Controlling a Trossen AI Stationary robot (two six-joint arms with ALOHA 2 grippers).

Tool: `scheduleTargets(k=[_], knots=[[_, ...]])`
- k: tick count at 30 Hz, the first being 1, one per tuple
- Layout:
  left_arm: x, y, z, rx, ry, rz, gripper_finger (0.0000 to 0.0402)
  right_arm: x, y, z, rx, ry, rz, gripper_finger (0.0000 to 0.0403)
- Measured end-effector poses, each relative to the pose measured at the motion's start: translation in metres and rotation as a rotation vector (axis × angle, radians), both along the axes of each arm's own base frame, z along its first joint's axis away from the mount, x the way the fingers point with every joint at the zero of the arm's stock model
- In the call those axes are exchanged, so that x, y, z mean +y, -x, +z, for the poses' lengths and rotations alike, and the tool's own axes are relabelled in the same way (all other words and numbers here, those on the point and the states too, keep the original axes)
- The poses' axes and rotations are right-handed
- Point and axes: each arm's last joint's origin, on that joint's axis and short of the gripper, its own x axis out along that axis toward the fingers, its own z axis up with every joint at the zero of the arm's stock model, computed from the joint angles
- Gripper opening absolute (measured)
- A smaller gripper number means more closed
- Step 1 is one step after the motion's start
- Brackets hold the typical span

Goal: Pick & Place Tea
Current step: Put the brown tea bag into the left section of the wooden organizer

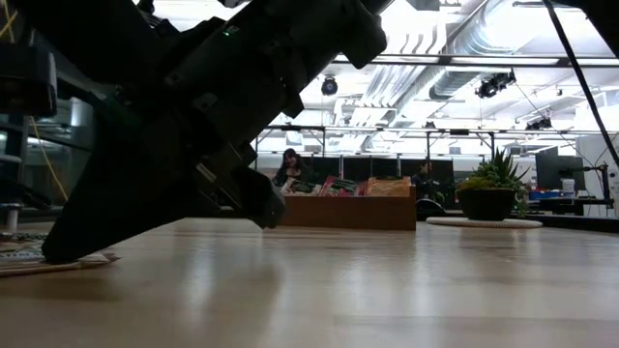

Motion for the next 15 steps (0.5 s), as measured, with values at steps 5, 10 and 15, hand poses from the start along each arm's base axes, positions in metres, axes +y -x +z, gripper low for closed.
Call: scheduleTargets(k=[5, 10, 15], knots=[[0.011, 0.010, -0.005, -0.068, 0.111, 0.048, 0.0216, 0.001, 0.000, 0.000, -0.001, 0.000, 0.013, 0.0000], [0.026, 0.023, -0.014, -0.151, 0.258, 0.034, 0.0216, 0.001, 0.000, 0.000, -0.002, 0.003, 0.024, 0.0000], [0.037, 0.033, -0.025, -0.190, 0.401, 0.085, 0.0216, 0.001, 0.000, 0.000, -0.002, -0.003, 0.030, 0.0000]])
